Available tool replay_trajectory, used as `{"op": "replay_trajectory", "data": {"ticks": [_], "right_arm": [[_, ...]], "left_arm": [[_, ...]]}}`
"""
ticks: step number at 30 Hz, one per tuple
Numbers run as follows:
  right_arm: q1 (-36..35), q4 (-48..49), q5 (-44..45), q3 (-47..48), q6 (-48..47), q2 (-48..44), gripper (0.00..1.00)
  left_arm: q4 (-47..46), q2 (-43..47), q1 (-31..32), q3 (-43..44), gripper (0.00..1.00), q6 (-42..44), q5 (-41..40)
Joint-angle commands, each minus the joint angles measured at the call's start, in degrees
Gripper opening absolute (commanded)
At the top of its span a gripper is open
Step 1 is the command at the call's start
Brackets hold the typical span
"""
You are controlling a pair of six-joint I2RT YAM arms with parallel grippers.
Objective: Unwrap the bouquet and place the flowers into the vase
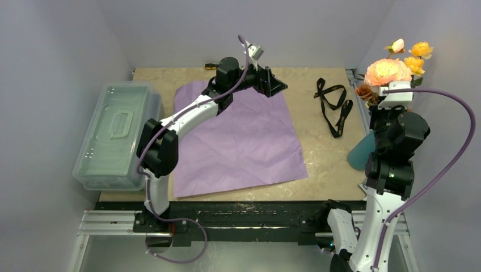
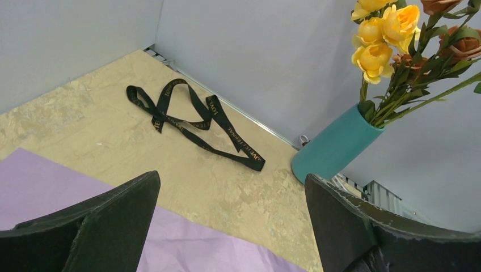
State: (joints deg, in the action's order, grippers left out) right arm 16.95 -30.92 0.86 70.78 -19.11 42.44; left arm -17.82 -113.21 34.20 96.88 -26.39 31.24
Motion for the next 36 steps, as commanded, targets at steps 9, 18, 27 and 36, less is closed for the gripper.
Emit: {"op": "replay_trajectory", "data": {"ticks": [9,18,27,36], "right_arm": [[0.4,-0.5,6.6,-0.6,7.0,3.6,0.18],[0.3,-6.6,6.6,1.0,8.0,2.4,0.71],[0.4,-9.7,3.3,3.1,7.3,0.9,0.76],[0.4,-10.3,5.2,2.7,8.3,2.1,0.40]], "left_arm": [[0.2,0.4,0.2,2.1,1.00,1.2,-0.3],[0.2,-0.7,0.2,2.4,1.00,0.6,0.2],[0.0,-1.5,0.2,2.2,1.00,-0.5,0.1],[-0.4,-0.4,0.0,0.7,1.00,-0.3,-0.1]]}}
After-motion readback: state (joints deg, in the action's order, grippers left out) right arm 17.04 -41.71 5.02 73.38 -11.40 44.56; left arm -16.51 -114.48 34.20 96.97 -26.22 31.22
